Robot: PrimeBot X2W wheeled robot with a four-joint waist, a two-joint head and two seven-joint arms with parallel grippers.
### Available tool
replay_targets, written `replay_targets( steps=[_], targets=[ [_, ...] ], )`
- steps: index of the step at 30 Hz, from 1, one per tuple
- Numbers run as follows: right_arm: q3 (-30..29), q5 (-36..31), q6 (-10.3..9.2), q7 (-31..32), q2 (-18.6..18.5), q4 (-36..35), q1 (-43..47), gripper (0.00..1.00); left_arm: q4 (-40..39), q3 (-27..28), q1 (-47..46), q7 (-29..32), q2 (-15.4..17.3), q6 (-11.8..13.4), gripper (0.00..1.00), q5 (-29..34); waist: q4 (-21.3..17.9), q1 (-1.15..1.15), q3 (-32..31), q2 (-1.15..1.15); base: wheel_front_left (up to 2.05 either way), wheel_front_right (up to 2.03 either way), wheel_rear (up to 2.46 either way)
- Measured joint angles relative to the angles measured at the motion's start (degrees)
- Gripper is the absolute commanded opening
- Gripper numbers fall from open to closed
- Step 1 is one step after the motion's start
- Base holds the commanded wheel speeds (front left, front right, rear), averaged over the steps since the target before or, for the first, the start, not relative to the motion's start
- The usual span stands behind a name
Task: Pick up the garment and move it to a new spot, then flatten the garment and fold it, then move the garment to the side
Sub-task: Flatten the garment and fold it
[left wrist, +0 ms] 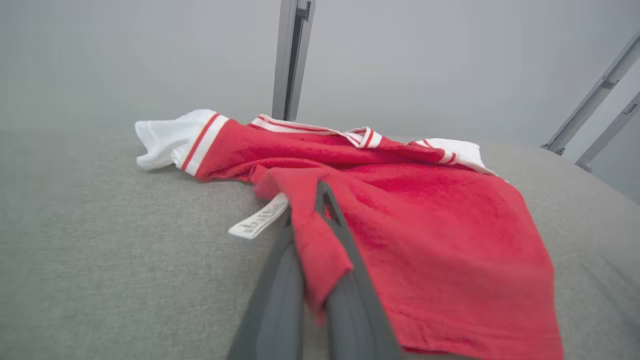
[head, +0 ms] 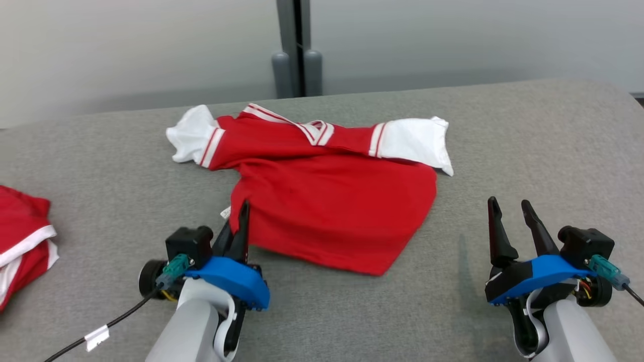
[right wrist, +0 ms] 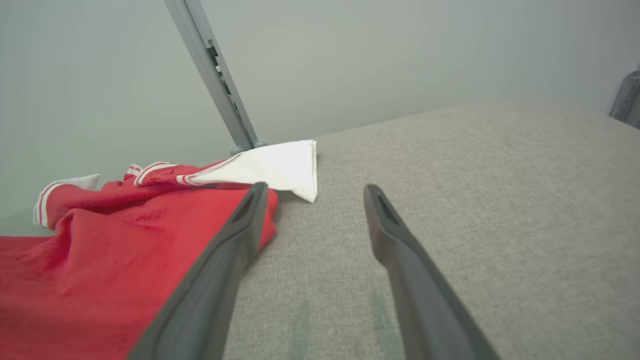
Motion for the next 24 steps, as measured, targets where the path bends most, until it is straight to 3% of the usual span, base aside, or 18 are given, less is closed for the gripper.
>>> replay_targets(
  steps=[6,16,24],
  targets=[
    [0.01,0.14,0.00,0.00,0.03,0.68,0.88,1.00,-11.46,0.86,0.92,-0.01,0.02,-0.04,0.00,0.59,2.96,0.00,-1.78,0.00,0.00,0.00,0.00],
    [1.51,1.07,0.00,0.00,0.02,0.54,1.04,1.00,-10.29,11.06,2.33,0.00,1.71,1.44,0.00,4.12,2.82,-0.01,-2.02,0.00,0.00,0.00,0.00],
    [0.79,0.60,0.00,0.00,0.00,0.70,1.40,1.00,-15.95,14.47,-3.74,-0.01,2.85,-0.91,0.00,8.36,2.20,0.00,-2.11,0.01,0.00,0.00,0.00]
  ],
)
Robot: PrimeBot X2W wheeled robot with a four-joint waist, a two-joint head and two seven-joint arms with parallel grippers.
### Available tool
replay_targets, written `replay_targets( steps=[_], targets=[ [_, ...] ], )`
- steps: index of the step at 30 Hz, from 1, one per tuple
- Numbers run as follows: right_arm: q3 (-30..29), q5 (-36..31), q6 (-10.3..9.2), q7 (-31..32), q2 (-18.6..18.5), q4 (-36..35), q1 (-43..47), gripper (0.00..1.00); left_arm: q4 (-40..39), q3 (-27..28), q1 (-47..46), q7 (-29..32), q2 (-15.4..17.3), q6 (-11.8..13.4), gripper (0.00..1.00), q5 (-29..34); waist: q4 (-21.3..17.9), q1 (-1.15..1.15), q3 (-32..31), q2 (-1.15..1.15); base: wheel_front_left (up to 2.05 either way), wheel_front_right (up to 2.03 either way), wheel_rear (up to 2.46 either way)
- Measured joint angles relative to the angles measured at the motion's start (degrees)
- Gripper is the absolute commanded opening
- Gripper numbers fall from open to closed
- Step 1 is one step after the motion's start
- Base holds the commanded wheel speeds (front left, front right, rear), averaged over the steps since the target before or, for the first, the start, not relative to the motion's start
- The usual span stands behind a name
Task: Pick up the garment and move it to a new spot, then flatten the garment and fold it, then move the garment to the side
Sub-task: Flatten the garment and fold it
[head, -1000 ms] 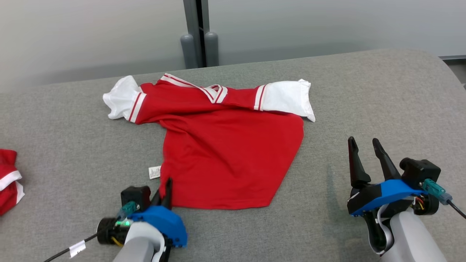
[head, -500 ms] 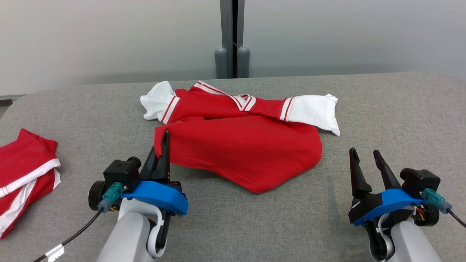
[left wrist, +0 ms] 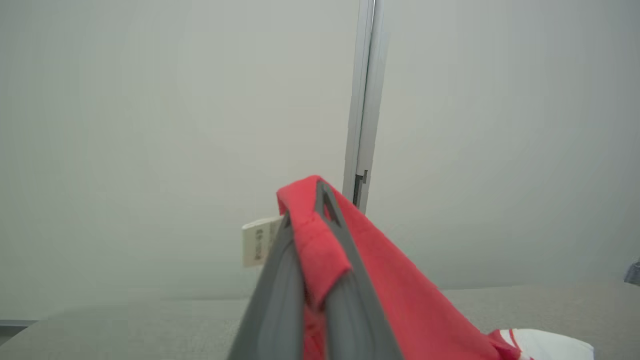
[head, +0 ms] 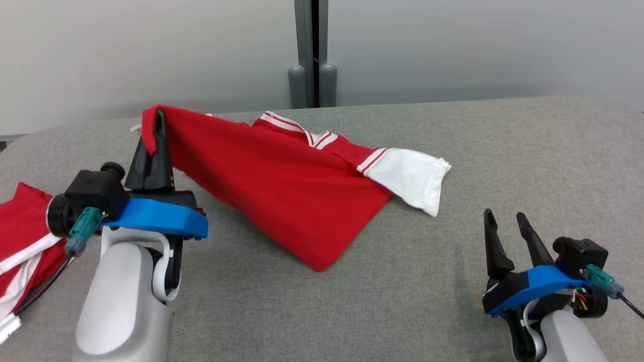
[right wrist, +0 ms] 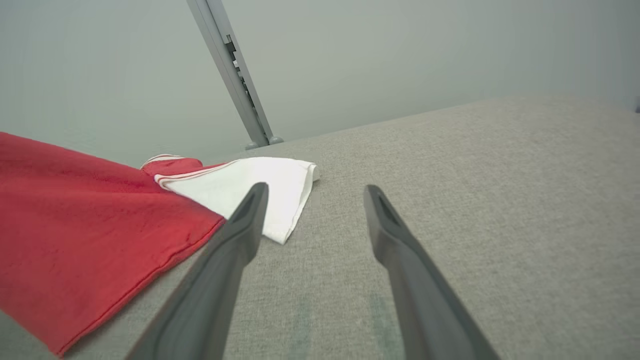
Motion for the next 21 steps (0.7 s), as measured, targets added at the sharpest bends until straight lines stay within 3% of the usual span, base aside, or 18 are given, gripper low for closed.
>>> replay_targets(
  steps=[13,18,21],
  targets=[
    [0.35,1.65,0.00,0.00,0.01,0.79,2.17,1.00,-14.61,-6.71,0.43,0.00,-1.86,-1.78,0.00,2.35,1.49,-0.01,-3.99,0.00,0.00,0.00,0.00],
    [0.33,2.07,0.00,0.00,0.01,0.66,2.17,1.00,-16.85,-7.55,0.35,0.00,-1.36,-2.04,0.00,2.20,1.59,-0.01,-3.11,-0.01,0.00,0.00,0.00],
    [0.66,2.47,0.00,0.00,0.03,0.65,2.09,1.00,-14.14,-7.46,-0.79,0.00,-0.20,-2.05,0.00,1.62,1.00,-0.01,-1.88,0.00,0.00,0.00,0.00]
  ],
)
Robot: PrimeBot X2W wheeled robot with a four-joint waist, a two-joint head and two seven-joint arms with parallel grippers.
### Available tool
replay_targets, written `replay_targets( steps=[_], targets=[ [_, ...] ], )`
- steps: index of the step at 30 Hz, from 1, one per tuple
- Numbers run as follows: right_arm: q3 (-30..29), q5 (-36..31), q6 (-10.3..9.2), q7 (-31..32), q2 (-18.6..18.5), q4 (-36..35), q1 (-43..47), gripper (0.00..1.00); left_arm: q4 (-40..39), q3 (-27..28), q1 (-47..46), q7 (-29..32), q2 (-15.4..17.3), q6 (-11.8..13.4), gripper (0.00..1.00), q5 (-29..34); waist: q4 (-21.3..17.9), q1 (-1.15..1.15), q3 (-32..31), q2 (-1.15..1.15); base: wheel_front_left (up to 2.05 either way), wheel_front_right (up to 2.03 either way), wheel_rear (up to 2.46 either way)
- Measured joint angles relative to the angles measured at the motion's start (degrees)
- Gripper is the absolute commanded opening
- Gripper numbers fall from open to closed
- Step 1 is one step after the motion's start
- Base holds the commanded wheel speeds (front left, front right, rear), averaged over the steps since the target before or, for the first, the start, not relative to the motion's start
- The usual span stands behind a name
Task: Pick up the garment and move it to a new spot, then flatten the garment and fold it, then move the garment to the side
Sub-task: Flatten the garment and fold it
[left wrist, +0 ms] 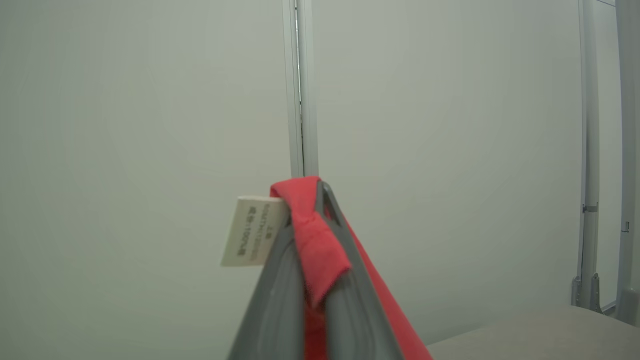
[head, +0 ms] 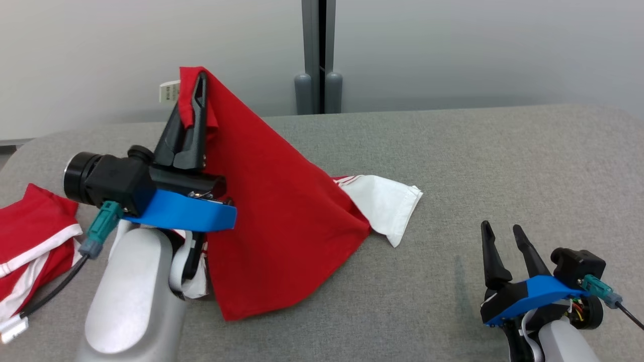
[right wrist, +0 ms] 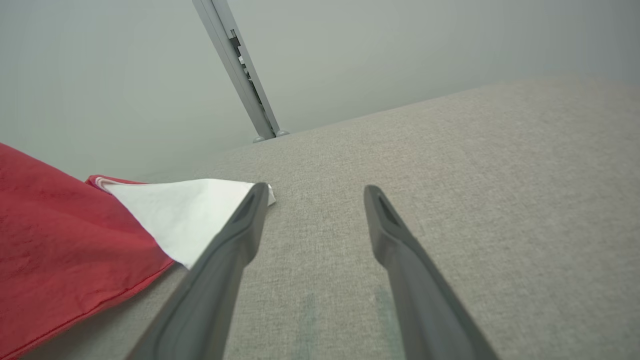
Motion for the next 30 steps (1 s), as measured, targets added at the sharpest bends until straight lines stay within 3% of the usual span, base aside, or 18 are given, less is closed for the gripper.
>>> replay_targets(
  steps=[7,13,14,15,24,30],
  targets=[
    [1.37,0.16,0.00,0.00,-0.03,-0.23,-1.90,1.00,16.18,3.18,-5.48,0.01,3.93,0.07,0.00,-0.83,-2.86,0.01,4.42,0.01,0.00,0.00,0.00],
    [1.94,0.18,0.00,0.00,-0.03,-0.60,-3.44,1.00,29.74,7.42,-9.36,0.01,6.37,2.01,0.00,-1.92,-4.54,0.01,7.30,0.00,0.00,0.00,0.00],
    [1.99,0.19,0.00,0.00,-0.07,-0.59,-3.60,1.00,31.58,8.03,-9.37,0.01,6.55,2.27,0.31,-2.01,-4.66,0.01,7.49,0.01,0.00,0.00,0.00],
    [1.99,0.19,0.00,0.01,-0.04,-0.59,-3.68,1.00,33.06,8.48,-9.37,0.01,6.55,2.41,1.00,-2.25,-4.69,0.02,7.60,0.01,0.00,0.00,0.00],
    [1.11,0.00,0.00,0.00,0.00,-0.43,-3.66,1.00,32.14,11.46,-2.95,0.01,2.29,3.32,1.00,-2.07,-2.19,0.01,6.52,0.01,0.00,0.00,0.00],
    [1.32,0.07,0.00,0.00,-0.01,-0.04,-3.31,1.00,29.69,8.18,4.25,0.00,-1.94,1.24,1.00,-1.98,-0.09,0.00,4.52,0.00,0.00,0.00,0.00]
  ],
)
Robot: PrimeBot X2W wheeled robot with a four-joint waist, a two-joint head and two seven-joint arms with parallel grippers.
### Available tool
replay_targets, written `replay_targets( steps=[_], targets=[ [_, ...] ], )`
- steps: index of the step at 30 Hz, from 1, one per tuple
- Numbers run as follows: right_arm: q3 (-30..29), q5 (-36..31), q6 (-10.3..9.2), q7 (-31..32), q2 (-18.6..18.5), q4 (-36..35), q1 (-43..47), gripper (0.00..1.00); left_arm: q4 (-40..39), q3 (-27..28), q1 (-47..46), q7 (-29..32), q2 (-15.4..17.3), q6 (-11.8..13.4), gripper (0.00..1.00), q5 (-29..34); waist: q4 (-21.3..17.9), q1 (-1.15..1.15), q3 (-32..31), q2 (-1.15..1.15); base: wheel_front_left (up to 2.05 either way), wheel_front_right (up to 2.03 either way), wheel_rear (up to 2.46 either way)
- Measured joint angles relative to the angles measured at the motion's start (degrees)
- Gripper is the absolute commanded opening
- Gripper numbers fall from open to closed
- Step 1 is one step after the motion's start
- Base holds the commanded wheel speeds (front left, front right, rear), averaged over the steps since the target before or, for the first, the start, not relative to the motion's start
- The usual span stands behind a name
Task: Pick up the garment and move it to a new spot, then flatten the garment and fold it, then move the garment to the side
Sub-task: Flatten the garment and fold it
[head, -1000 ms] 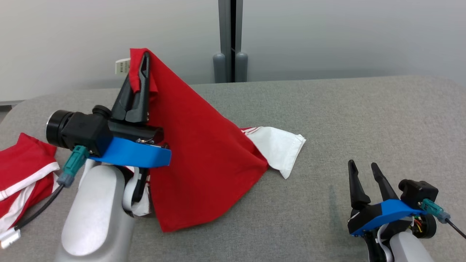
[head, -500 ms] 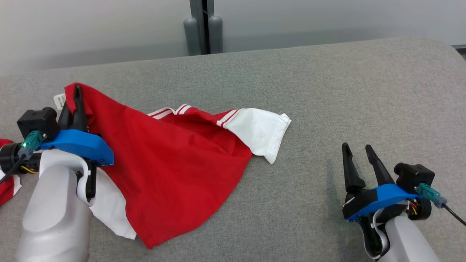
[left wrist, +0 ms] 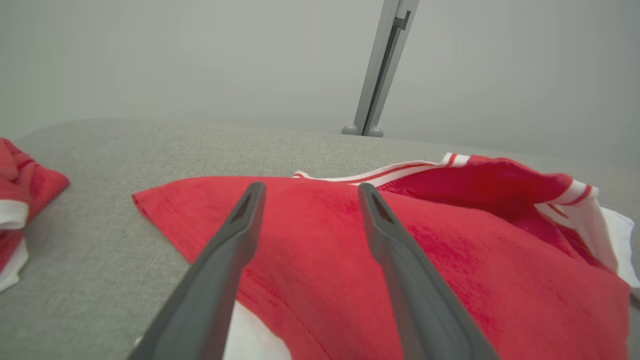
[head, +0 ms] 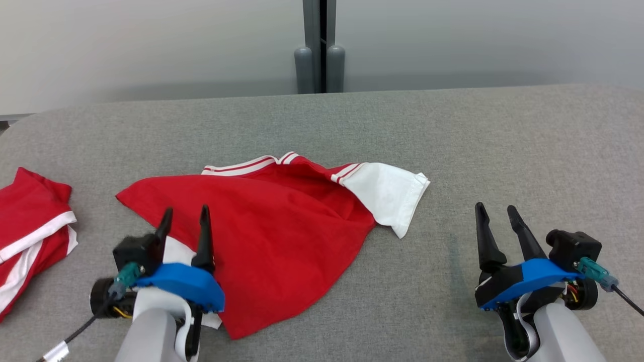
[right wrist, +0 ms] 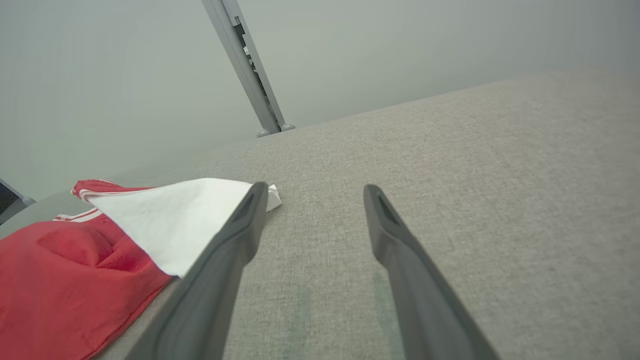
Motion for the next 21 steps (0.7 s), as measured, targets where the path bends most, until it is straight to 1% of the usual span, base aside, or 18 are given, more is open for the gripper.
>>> replay_targets(
  steps=[4,13,15,17,19,20,21],
  targets=[
    [0.16,0.00,0.00,0.00,0.02,0.22,0.43,1.00,0.71,-3.74,4.50,0.00,-0.41,-0.53,1.00,-1.27,1.09,0.00,-1.40,0.00,0.00,0.00,0.00],
    [-0.02,-0.02,0.00,0.00,0.00,0.82,1.47,1.00,3.37,-14.85,10.11,0.00,-0.66,-0.93,1.00,-14.04,2.03,0.00,-3.80,0.00,0.00,0.00,0.00],
    [-0.21,-0.10,0.00,0.00,-0.01,0.86,1.72,1.00,4.49,-16.03,10.72,0.01,-0.79,-0.92,1.00,-17.11,2.18,0.00,-4.14,-0.01,0.00,0.00,0.00],
    [-0.19,-0.12,0.00,0.00,0.00,0.99,1.87,1.00,5.59,-16.90,10.67,0.00,-0.66,-0.66,1.00,-19.87,2.21,0.00,-4.32,0.00,0.00,0.00,0.00],
    [-0.01,-0.19,0.00,0.00,0.00,1.01,1.87,1.00,7.40,-18.03,10.42,-0.02,-0.69,0.55,1.00,-20.65,2.06,0.00,-4.31,-0.01,0.00,0.00,0.00],
    [0.10,-0.19,0.00,0.00,0.01,1.00,1.87,1.00,8.04,-18.26,10.02,-0.10,-0.68,0.67,0.88,-21.09,1.95,0.00,-4.21,-0.01,0.00,0.00,0.00],
    [0.24,-0.19,0.00,0.00,0.01,0.97,1.86,1.00,8.64,-18.30,9.48,-0.11,-0.68,0.81,0.47,-22.26,1.81,0.00,-4.06,-0.01,0.00,0.00,0.00]
  ],
)
